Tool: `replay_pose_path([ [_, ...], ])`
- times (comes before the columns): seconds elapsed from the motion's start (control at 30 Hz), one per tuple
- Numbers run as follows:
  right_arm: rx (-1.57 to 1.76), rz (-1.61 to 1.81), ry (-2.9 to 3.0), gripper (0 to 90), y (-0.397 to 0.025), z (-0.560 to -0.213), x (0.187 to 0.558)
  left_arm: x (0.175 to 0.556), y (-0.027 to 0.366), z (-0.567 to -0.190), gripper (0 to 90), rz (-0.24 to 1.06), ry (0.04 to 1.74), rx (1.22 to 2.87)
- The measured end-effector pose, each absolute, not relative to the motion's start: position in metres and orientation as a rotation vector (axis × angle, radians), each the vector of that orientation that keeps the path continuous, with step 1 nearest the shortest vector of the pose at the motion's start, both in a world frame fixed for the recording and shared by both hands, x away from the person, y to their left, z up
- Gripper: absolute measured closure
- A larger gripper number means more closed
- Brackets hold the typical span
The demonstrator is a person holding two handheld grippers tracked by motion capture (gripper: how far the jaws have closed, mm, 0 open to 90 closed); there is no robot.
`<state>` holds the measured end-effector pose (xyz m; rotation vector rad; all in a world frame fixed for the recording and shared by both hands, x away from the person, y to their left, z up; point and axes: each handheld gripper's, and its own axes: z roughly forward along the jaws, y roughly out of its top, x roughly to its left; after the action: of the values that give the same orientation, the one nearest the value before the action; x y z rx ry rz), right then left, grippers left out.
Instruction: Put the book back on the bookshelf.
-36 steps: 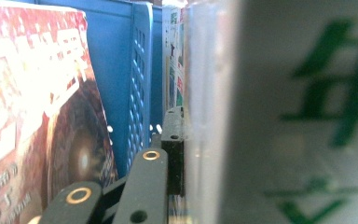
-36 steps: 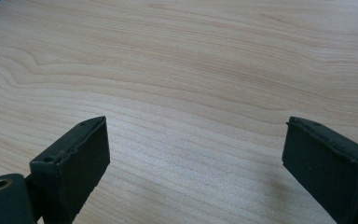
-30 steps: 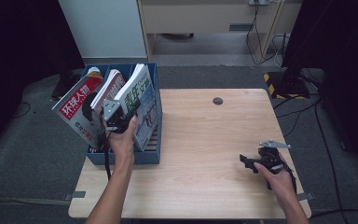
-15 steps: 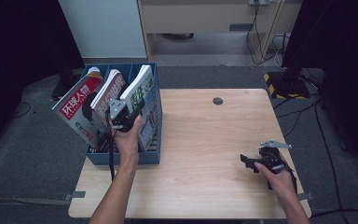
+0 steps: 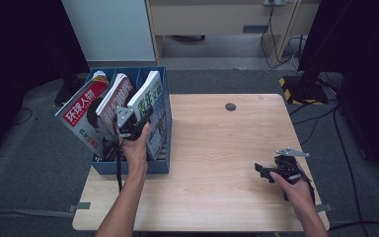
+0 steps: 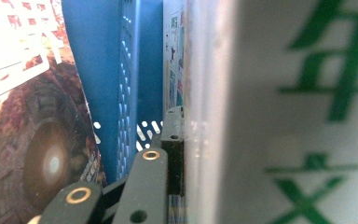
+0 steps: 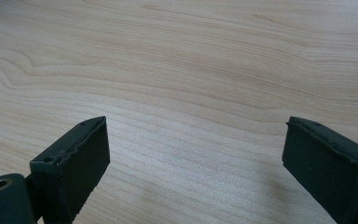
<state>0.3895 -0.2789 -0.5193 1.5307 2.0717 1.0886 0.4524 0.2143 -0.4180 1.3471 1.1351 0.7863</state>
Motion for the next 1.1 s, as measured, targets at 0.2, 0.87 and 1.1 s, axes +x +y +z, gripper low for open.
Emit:
replay_pose_path([
  [0.2, 1.520, 1.083, 2.079, 7.7, -0.279, -0.520, 0.390, 0.451, 0.219, -0.420, 73.5, 0.790, 1.148, 1.337],
  [0.87, 1.508, 1.088, 2.082, 7.6, -0.278, -0.518, 0.389, 0.442, 0.226, -0.425, 71.0, 0.796, 1.176, 1.354],
  [1.1, 1.503, 1.093, 2.087, 7.3, -0.277, -0.517, 0.389, 0.440, 0.226, -0.423, 64.8, 0.815, 1.160, 1.369],
])
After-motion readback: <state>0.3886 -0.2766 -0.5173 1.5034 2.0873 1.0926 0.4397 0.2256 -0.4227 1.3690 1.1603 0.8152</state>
